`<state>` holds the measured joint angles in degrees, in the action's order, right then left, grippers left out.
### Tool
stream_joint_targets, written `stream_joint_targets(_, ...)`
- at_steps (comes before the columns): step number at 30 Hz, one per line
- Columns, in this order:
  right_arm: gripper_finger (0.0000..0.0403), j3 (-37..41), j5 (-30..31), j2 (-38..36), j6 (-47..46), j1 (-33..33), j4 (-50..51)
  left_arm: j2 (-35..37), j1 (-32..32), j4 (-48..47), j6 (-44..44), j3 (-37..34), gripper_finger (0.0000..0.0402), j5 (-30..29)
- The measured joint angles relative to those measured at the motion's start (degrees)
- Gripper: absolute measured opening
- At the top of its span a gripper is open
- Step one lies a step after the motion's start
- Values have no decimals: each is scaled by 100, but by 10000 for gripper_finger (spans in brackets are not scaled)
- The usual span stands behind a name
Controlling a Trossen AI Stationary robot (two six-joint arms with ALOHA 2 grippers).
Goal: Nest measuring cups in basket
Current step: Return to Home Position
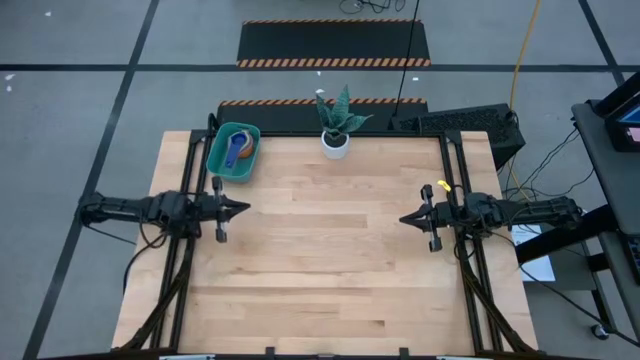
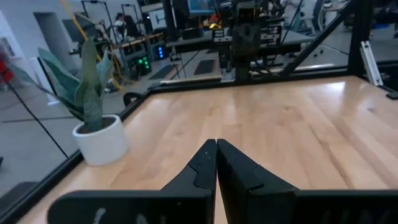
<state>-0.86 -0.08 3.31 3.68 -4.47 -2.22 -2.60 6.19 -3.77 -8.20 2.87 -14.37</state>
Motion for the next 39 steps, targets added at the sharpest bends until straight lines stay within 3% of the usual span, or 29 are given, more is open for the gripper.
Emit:
stream_joint_targets(15,0,0,-2,2,0,0,7,171,-929,457,85,-221,6,1246)
stream_joint_targets(39,0,1,-2,1,0,-1,20,176,-954,413,-21,-221,15,1441)
